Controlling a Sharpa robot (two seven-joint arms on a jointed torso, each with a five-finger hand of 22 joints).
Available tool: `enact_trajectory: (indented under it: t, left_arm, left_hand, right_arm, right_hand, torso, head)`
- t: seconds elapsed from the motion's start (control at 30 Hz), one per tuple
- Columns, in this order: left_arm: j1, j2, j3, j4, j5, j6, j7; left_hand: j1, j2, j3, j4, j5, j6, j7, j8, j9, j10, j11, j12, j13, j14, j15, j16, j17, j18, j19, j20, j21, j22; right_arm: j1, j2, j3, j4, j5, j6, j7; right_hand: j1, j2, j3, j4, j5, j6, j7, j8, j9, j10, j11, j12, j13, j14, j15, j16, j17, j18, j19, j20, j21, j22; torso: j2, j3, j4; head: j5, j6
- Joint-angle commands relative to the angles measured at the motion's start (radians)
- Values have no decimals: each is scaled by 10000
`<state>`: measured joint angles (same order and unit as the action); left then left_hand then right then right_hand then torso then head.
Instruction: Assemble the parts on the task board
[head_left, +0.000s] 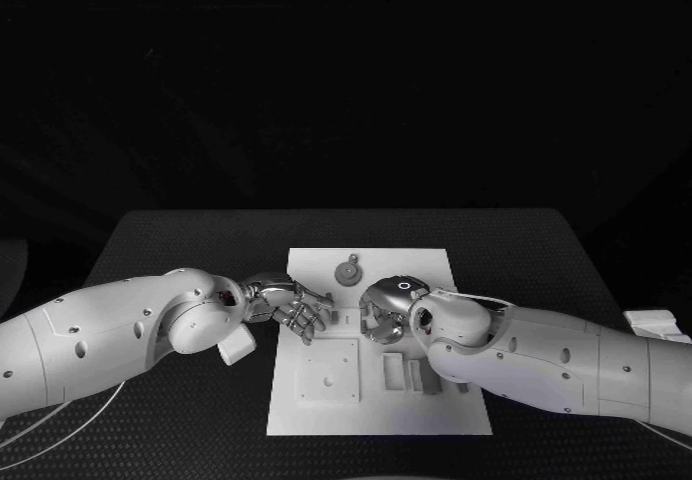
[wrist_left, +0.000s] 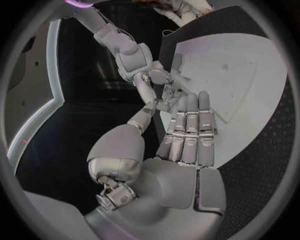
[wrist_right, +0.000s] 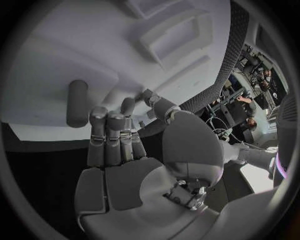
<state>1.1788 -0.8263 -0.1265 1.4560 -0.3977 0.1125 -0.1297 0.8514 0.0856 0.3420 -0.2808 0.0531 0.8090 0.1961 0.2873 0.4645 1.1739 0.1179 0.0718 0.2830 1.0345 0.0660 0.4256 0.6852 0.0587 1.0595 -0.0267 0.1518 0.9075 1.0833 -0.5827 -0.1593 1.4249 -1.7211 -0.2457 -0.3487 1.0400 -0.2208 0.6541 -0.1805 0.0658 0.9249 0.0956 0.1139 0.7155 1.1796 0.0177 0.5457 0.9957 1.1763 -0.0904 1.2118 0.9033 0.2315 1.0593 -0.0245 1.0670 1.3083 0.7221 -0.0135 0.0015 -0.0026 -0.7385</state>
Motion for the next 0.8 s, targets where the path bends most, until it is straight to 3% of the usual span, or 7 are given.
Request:
enact_trajectory:
  t: [0.03, 0.3, 0.8]
  left_arm:
    - [1, 20, 3, 14, -20, 127, 55]
    - [1, 20, 2, 19, -24, 126, 50]
    - [1, 19, -1, 20, -63, 163, 27]
  left_hand:
    - [85, -13, -10, -63, -20, 8, -8, 41, -16, 49, -37, 32, 14, 54, 17, -49, 16, 155, -48, -39, -4, 10]
    - [161, -38, 2, -80, -21, 4, -7, 45, -20, 50, -38, 30, 20, 60, 16, -67, 36, 157, -49, -41, -1, 13]
    - [226, -63, 5, -85, -21, 3, -6, 50, -24, 51, -38, 29, 26, 68, 16, -83, 54, 155, -49, -40, 2, 15]
  right_arm:
    - [-37, 46, -11, 58, 56, 162, 33]
    - [-76, 104, -11, -39, 114, 188, 72]
    - [-182, 187, -11, -14, 91, -6, 80]
  right_hand:
    - [-43, 44, 0, 61, 11, 426, 333, 73, -24, -11, -5, 71, 13, 84, 7, 45, 10, 303, 56, -43, 44, 168]
    - [-41, 119, 0, 107, 12, 575, 297, 138, -88, 1, -37, 129, 4, 100, -19, 77, 13, 303, 59, -58, 71, 172]
    - [57, 533, -87, -80, 12, 1303, 79, 523, -166, 164, -234, 312, -92, 235, -189, 210, 18, 303, 110, -120, 233, 190]
  torso:
    - [-1, 3, 0]
    - [-1, -4, 7]
    - [-1, 2, -1]
  head:
    - [4, 1]
    - [-5, -15]
    - [16, -78]
